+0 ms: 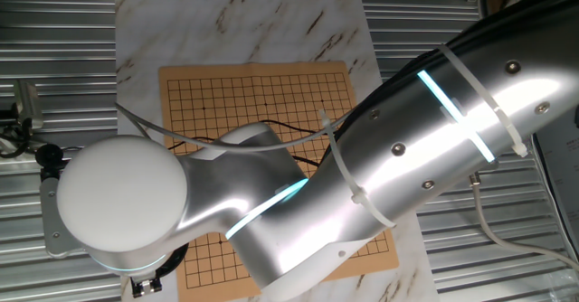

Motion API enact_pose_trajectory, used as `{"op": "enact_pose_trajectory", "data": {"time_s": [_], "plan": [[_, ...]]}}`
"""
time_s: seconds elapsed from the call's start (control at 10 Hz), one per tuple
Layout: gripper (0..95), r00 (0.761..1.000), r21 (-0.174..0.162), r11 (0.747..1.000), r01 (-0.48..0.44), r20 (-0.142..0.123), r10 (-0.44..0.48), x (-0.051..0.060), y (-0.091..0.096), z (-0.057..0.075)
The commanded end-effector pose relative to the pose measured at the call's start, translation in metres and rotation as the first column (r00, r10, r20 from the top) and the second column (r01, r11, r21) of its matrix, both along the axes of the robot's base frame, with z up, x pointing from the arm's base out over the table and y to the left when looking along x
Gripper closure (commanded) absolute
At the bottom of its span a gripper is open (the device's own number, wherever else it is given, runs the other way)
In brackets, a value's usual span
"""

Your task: Play the first move as black on the 3-4 point in the upper right corner of the Go board

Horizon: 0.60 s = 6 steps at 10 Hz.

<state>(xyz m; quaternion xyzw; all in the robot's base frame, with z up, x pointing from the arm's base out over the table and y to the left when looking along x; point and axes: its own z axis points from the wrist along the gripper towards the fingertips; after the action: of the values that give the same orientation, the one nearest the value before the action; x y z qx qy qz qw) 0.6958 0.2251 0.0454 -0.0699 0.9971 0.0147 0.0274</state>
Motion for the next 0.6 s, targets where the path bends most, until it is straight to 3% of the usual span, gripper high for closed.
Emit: {"op": "enact_pose_trajectory", "data": {"time_s": [0.1, 0.6], "plan": [[95.0, 1.0, -0.003, 1.0, -0.002, -0.002, 0.002, 0.0001, 0.0003, 0.0009], [95.0, 1.0, -0.002, 1.0, 0.001, -0.003, -0.001, -0.001, 0.0024, 0.0068]]}}
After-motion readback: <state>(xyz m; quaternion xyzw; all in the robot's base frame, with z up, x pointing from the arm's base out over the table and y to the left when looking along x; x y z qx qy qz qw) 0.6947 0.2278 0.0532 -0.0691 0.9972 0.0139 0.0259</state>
